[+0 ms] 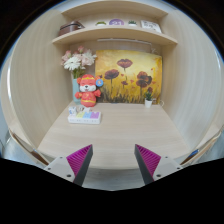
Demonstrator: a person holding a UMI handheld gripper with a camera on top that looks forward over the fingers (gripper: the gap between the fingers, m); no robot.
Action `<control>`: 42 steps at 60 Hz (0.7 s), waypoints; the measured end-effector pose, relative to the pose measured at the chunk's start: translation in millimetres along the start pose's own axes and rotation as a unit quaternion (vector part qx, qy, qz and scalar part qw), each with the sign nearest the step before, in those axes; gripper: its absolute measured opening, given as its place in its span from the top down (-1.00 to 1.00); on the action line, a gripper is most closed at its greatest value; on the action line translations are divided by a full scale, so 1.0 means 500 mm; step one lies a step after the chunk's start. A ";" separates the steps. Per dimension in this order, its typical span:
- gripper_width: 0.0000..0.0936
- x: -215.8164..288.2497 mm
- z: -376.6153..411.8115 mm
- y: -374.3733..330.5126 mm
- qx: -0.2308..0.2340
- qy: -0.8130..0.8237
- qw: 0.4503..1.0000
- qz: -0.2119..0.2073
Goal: Unplug charger
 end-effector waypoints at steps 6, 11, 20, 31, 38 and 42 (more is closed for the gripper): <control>-0.81 0.022 0.097 0.073 0.037 -0.006 0.999 0.010; -0.82 0.057 0.190 0.153 0.051 -0.012 0.999 0.008; -0.83 0.135 0.308 0.298 0.057 -0.025 0.998 -0.008; -0.66 0.227 0.395 0.458 0.044 -0.016 0.999 -0.025; -0.40 0.252 0.409 0.534 0.022 0.006 0.999 -0.029; -0.13 0.239 0.405 0.564 0.007 0.004 1.000 -0.010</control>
Point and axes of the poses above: the point between the fingertips, and its own axes, seen from behind it with the camera up: z to the left, x up, y forward, the way the camera looks, the point moved 6 cm from there along -y, backward, against the way the camera looks, and after that the axes turned 9 degrees about -y, right-handed, at the moved point
